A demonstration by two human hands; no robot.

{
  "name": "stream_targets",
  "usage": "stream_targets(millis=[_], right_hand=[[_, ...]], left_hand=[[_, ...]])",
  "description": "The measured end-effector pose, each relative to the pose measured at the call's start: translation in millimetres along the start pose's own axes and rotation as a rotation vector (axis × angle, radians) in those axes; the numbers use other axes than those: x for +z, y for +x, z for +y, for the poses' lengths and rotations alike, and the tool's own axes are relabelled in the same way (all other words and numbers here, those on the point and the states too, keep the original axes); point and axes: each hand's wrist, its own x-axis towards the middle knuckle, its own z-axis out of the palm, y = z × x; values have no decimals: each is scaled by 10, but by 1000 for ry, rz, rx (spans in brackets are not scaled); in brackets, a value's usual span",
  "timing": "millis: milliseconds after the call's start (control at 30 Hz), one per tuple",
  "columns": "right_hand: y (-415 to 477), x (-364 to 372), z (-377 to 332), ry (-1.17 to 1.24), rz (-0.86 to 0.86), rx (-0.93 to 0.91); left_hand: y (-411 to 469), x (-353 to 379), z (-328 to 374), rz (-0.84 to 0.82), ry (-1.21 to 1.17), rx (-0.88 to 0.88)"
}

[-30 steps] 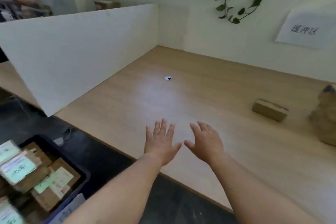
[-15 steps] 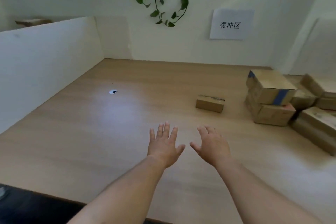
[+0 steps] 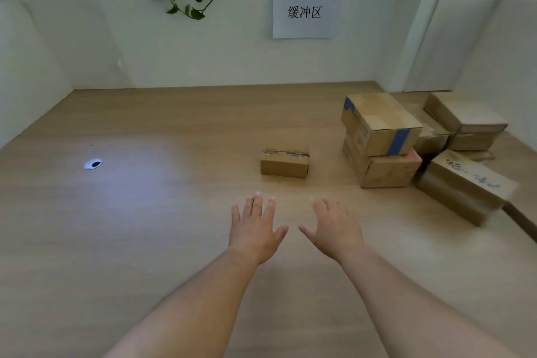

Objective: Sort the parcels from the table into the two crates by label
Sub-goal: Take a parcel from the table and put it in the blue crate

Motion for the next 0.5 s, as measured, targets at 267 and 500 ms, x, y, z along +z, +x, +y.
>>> stream_targets(millis=[267,500], right_hand=[[1017,31,74,71,-45,82],[1933,129,151,218,-30,237]], left_hand=[[1017,-142,-220,-8,-74,-25],[1925,-195,-401,56,-185,-42]])
